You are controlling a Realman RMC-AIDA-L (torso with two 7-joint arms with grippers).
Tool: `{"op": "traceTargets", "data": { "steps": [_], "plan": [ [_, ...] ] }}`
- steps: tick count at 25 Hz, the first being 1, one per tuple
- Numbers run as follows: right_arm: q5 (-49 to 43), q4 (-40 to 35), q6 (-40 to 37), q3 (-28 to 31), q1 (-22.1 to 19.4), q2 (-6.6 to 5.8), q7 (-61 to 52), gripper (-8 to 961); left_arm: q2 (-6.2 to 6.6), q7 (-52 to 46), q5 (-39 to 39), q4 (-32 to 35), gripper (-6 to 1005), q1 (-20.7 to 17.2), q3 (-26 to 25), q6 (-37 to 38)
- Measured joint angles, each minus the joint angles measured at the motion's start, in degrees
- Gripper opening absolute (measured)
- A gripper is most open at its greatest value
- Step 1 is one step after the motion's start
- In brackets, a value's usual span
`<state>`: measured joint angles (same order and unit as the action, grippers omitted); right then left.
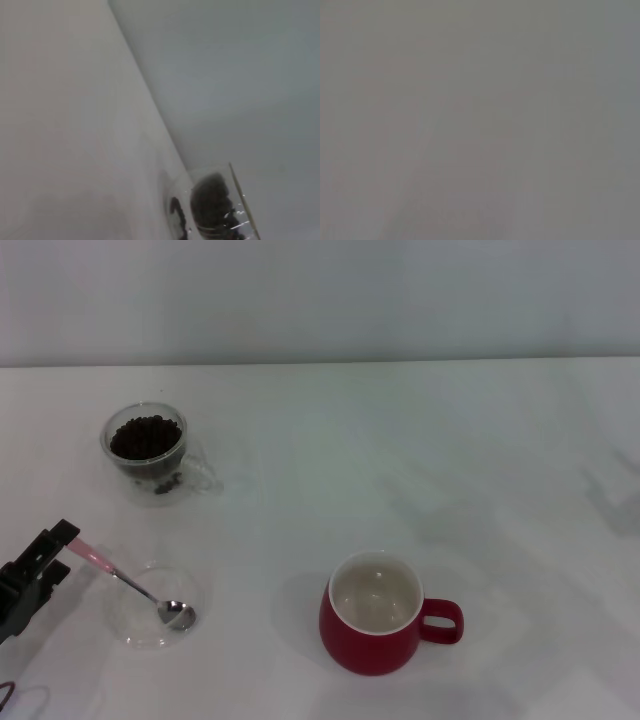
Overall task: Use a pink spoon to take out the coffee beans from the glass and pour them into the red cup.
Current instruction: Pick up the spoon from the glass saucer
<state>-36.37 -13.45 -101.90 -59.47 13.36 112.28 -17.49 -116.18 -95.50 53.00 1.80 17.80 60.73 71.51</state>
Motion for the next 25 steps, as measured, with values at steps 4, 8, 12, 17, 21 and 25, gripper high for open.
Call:
{"op": "traceTargets", "data": {
  "steps": [4,8,12,17,21,25],
  "plan": [
    [0.06,0.00,-0.42,0.04,-0.18,0.19,0.06,544,0.12,-0.04,0.17,0.06,877,0.66,0.00,-1.65],
    [0.08,0.01,-0.89,0.08,-0.35,0.39,0.12,544,0.50,-0.05,1.65,0.16,876,2.09,0.00,-2.90],
    [0.08,0.01,-1.55,1.33,-0.56,0.92,0.34,544,0.61,-0.07,2.89,0.21,876,3.44,0.00,-4.04],
    [0.06,0.02,-1.81,2.30,-0.79,1.34,0.51,544,0.19,0.58,3.62,0.55,876,4.11,0.00,-5.14],
    [0.07,0.01,-1.80,2.55,-0.87,1.44,0.52,544,-0.49,1.40,3.82,2.53,876,3.34,0.00,-5.24],
    [0.07,0.01,-1.57,2.99,-0.73,1.51,0.53,544,-1.22,1.80,3.84,4.24,877,1.96,-0.06,-5.24]
  ]
}}
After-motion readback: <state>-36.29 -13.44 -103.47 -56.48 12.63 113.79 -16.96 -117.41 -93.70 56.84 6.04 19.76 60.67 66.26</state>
